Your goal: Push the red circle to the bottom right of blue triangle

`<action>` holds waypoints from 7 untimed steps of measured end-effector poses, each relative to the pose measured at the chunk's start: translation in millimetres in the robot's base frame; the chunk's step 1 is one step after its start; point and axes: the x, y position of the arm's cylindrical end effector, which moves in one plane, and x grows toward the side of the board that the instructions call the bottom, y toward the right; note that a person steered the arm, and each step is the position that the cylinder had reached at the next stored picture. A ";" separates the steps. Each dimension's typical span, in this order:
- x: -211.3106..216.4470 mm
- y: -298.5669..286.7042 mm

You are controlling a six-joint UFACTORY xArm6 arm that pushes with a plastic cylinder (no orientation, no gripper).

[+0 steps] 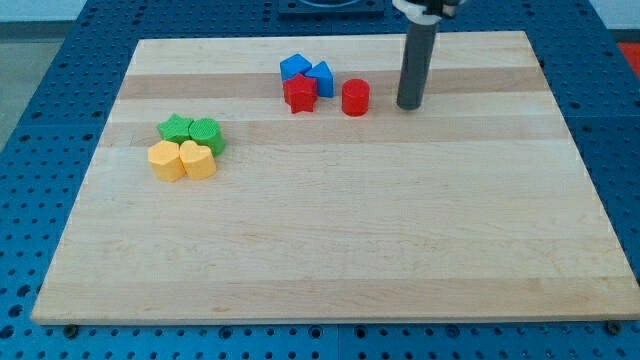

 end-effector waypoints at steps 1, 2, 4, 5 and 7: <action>-21.3 -24.6; -16.9 -52.1; 17.8 -52.1; 31.6 -45.1; 46.5 -49.7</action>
